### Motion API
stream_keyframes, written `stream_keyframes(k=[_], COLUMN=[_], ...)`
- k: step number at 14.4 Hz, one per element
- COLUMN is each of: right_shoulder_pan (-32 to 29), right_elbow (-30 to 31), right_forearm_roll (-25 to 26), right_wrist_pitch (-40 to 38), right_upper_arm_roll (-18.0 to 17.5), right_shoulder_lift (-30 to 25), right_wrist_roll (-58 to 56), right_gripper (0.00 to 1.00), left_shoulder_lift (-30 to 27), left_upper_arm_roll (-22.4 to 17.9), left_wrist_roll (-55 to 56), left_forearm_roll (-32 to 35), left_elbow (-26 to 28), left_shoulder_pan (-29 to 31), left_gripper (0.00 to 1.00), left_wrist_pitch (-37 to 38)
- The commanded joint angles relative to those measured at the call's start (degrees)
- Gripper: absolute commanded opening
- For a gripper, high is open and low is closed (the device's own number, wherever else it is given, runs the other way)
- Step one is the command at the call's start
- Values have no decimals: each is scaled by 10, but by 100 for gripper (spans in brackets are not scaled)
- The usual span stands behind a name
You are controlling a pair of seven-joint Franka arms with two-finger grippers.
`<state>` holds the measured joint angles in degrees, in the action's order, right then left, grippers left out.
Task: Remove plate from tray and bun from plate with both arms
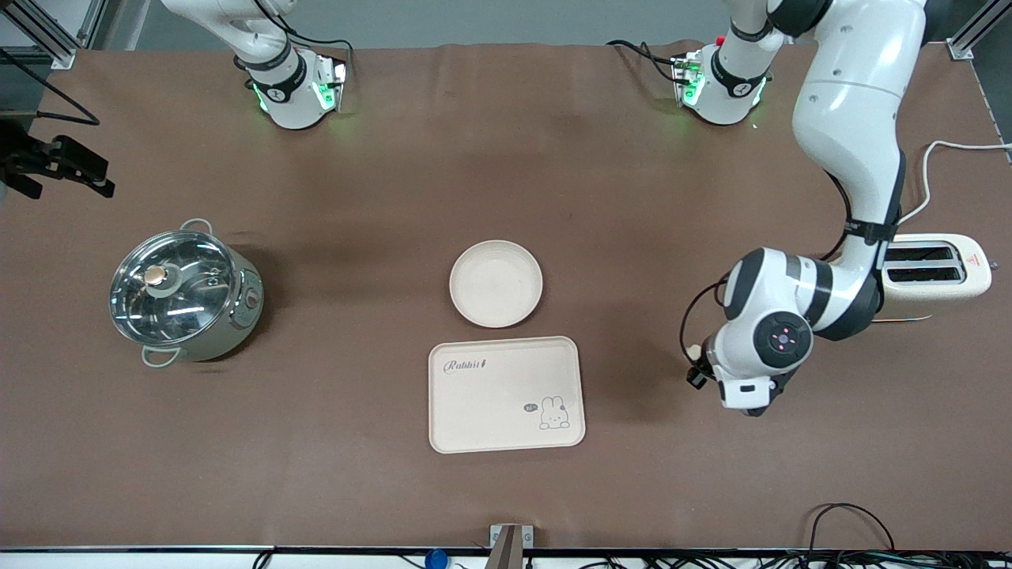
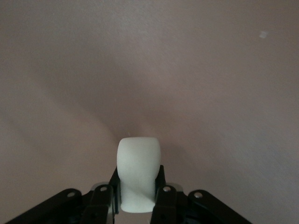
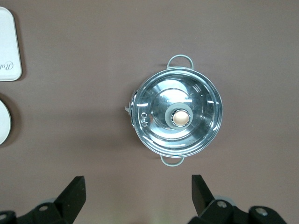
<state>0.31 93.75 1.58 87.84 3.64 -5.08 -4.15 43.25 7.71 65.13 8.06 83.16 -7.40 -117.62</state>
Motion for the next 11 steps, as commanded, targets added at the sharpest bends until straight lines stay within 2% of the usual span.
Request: stream_keyframes(k=[1, 2, 3, 4, 5, 8, 11], right_shoulder_pan=[19, 19, 19, 19, 19, 18, 15], right_elbow=[-15, -15, -15, -15, -15, -15, -15], right_forearm_roll=[9, 9, 9, 7, 7, 2, 1], right_wrist_pitch=[-4, -5, -3, 0, 8, 6, 1], right_upper_arm_roll=[21, 21, 21, 21, 21, 20, 22], right_shoulder_lift=[7, 9, 9, 11, 16, 20, 18], right_wrist_roll=[-3, -3, -3, -3, -2, -1, -1], right_gripper=[100, 100, 100, 100, 100, 100, 100], left_shoulder_lift=[17, 24, 24, 23, 19, -24, -124], left_upper_arm_roll=[5, 5, 5, 5, 5, 8, 10], left_wrist_roll=[-30, -39, -40, -40, -41, -54, -140], left_forearm_roll=[13, 13, 13, 13, 13, 16, 15], left_elbow=[5, 9, 15, 15, 15, 8, 7], left_shoulder_pan=[21, 26, 27, 27, 29, 27, 30], left_gripper=[38, 47, 65, 90, 100, 100, 100], left_wrist_pitch=[-10, -16, -23, -24, -24, -16, 35])
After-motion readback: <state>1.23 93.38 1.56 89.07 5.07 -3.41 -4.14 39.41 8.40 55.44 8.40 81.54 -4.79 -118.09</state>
